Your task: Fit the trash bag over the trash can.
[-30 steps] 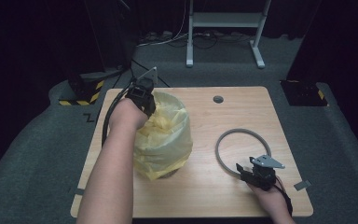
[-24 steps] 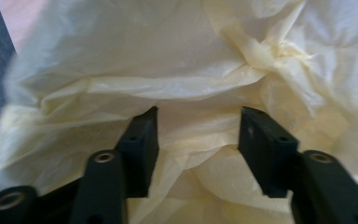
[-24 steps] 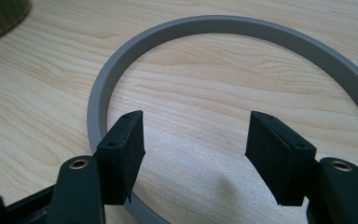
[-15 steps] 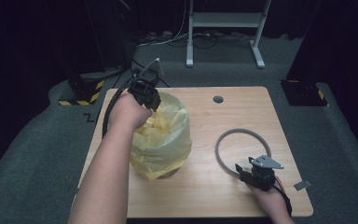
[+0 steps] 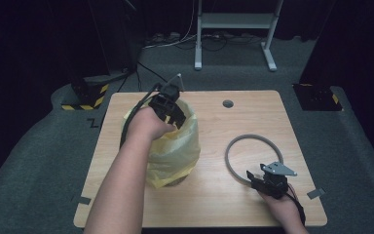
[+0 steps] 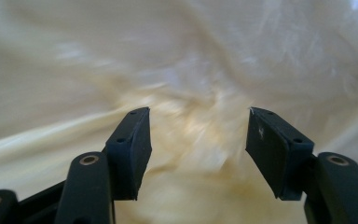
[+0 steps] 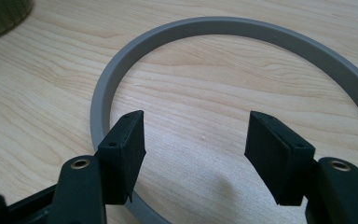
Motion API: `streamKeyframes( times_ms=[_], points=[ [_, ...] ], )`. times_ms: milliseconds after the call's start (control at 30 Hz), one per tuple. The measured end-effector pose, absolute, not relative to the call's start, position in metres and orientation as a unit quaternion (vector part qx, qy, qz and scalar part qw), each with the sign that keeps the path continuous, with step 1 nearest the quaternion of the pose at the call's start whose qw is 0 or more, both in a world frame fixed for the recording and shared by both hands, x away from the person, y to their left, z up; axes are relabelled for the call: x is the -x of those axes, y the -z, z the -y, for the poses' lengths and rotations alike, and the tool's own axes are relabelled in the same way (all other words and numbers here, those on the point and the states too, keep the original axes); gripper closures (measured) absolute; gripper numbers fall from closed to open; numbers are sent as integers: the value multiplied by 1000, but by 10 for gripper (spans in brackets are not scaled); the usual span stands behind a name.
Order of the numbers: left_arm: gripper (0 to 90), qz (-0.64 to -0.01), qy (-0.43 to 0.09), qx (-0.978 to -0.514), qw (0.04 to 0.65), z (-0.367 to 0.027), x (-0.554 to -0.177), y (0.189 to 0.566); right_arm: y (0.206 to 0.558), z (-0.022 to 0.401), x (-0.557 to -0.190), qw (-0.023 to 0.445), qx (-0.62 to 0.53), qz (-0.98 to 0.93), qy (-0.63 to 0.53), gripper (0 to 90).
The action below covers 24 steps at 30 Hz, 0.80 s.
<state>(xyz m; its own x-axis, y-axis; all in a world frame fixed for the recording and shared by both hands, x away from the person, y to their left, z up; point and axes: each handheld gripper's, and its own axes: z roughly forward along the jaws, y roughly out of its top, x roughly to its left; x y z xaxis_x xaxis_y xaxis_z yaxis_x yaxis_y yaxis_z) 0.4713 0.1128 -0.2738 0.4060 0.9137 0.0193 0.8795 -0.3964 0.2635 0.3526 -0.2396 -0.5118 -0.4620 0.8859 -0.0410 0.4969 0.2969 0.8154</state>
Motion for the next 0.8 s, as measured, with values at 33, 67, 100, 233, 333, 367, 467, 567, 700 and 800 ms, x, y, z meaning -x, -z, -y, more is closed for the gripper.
streamKeyframes(
  times_ms=[33, 67, 100, 233, 333, 367, 467, 567, 700, 800],
  points=[
    [506, -550, -96, -823, 104, -121, -468, 265, 512, 239, -353, 254, -451, -765, -384, 377],
    [648, -559, -110, -815, 101, -128, -466, 261, 512, 239, -352, 254, -452, -764, -385, 377],
    [753, -567, -121, -809, 94, -132, -466, 259, 511, 238, -352, 254, -451, -764, -384, 378],
    [786, -595, -133, -791, 41, -149, -470, 278, 512, 238, -352, 256, -447, -766, -383, 378],
    [648, -601, -114, -791, 27, -152, -477, 301, 512, 238, -352, 255, -449, -766, -383, 378],
    [630, -598, -114, -793, 22, -150, -480, 308, 512, 238, -352, 255, -451, -764, -384, 379],
    [556, -593, -110, -798, 16, -147, -483, 314, 511, 240, -353, 255, -453, -763, -385, 380],
    [511, -584, -109, -804, 27, -142, -480, 304, 511, 241, -352, 257, -453, -761, -386, 381],
    [602, -571, -121, -810, 54, -135, -471, 278, 510, 239, -352, 257, -450, -763, -386, 382],
    [676, -560, -122, -815, 89, -129, -467, 262, 510, 238, -351, 258, -446, -765, -387, 382]
  ],
)
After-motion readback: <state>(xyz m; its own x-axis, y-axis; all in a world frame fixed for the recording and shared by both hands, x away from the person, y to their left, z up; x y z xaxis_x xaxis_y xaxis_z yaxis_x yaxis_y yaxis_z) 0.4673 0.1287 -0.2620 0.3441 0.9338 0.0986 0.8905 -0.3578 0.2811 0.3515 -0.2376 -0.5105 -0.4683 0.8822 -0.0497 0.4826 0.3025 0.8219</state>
